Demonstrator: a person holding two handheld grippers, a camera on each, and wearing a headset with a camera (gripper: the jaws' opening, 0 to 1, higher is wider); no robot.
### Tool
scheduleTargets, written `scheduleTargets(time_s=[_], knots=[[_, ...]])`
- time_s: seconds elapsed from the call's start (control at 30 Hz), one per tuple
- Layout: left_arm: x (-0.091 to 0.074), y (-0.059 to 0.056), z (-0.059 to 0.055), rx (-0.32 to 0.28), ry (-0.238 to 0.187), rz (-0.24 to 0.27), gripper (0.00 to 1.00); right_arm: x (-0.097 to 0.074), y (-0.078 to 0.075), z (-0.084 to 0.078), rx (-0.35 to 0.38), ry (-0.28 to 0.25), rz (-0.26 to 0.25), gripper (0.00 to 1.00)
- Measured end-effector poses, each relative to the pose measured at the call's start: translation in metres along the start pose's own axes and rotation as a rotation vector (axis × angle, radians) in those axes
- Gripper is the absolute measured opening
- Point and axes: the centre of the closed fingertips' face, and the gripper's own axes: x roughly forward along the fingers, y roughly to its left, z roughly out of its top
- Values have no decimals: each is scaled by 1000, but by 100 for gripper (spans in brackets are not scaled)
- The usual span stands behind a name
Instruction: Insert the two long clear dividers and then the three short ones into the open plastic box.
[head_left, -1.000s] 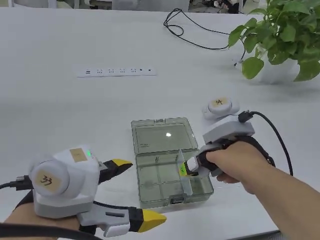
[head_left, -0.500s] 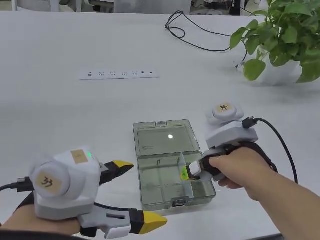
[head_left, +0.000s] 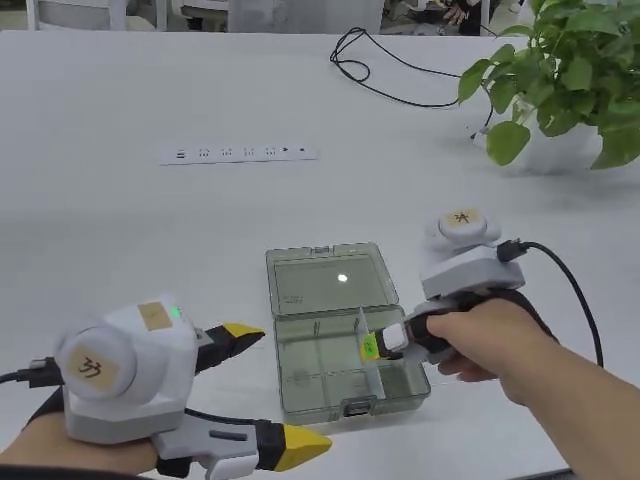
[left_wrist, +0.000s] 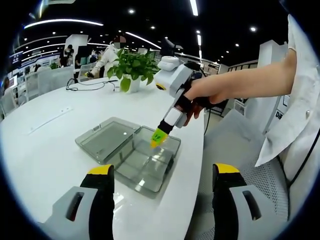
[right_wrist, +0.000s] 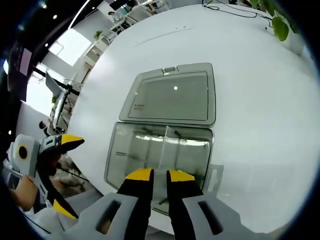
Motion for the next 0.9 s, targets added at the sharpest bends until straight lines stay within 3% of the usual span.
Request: scheduleTargets(time_s=[0.4, 0.57, 0.6, 0.67, 0.73, 0.9], knots=[[-8, 3, 5, -4, -1, 41, 81, -26, 10, 18, -59, -96, 106, 18], [-12, 4, 6, -12, -4, 66, 82, -37, 16, 22, -167, -131, 148, 23], [-12, 4, 6, -13, -5, 70, 82, -39, 16, 21, -156, -127, 149, 24], [-14, 4, 7, -17, -8, 81, 82, -45, 18, 27, -206, -168, 181, 25], [-17, 4, 9, -22, -11, 94, 82, -51, 18, 24, -220, -159, 185, 28], [-24, 5, 10, -30, -16, 129, 82, -66, 27, 25, -302, -199, 251, 35]])
